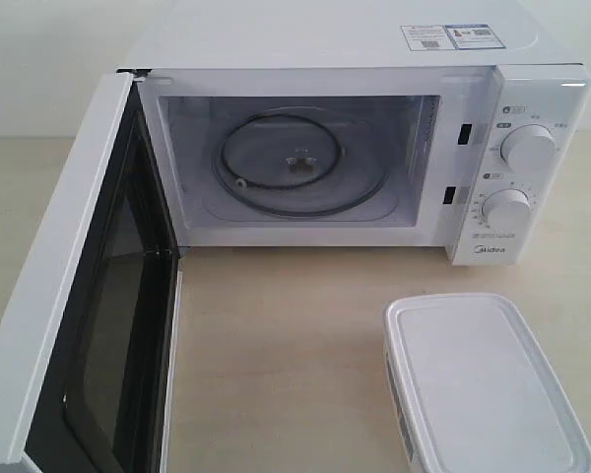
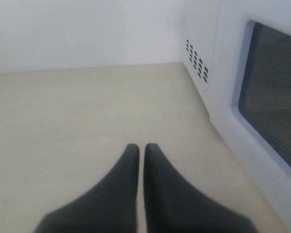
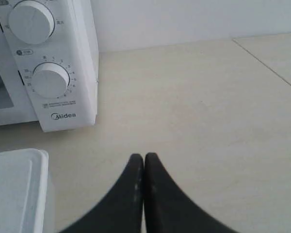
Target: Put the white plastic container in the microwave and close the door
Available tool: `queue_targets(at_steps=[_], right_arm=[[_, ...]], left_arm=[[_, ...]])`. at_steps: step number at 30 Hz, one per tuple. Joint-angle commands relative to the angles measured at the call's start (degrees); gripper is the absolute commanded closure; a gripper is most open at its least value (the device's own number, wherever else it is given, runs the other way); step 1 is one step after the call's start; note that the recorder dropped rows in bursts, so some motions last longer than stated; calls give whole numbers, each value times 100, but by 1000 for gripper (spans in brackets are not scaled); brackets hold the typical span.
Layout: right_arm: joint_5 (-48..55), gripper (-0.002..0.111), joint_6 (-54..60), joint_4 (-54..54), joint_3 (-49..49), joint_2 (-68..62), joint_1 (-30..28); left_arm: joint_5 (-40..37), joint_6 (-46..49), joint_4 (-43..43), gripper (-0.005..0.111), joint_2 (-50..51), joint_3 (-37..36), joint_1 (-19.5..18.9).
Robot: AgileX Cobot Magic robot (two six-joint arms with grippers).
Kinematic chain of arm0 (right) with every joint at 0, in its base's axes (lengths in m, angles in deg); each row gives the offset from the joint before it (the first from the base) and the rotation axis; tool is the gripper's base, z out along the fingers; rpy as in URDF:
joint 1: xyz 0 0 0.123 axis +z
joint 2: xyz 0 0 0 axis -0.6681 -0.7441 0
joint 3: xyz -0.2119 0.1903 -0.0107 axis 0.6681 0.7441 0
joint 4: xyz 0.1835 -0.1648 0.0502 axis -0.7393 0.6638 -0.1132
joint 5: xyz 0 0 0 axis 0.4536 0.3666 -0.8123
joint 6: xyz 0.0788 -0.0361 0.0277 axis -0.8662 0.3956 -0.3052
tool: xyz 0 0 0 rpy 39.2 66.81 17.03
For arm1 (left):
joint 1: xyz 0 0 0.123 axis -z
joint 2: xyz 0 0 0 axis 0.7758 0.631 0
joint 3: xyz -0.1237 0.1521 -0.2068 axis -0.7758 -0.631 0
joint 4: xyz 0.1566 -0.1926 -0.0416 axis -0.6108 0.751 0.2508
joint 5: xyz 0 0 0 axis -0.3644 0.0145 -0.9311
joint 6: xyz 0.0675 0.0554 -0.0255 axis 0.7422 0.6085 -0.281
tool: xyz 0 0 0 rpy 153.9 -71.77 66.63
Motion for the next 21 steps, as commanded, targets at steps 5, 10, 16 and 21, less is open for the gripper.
queue_targets(at_steps=[5,10,16,21], right_arm=[[-1231,108,370,199,-4,30,-29],[-1900,108,370,199,-4,30,-29],[-2530,108,370,199,-4,30,-29],[-3184,108,311,199,-4,30,-29]], left_arm=[[22,43,-2,102,-15,-20,-21],[22,43,-2,102,-15,-20,-21],[22,43,-2,102,-15,-20,-21],[22,43,-2,102,-15,-20,-21]])
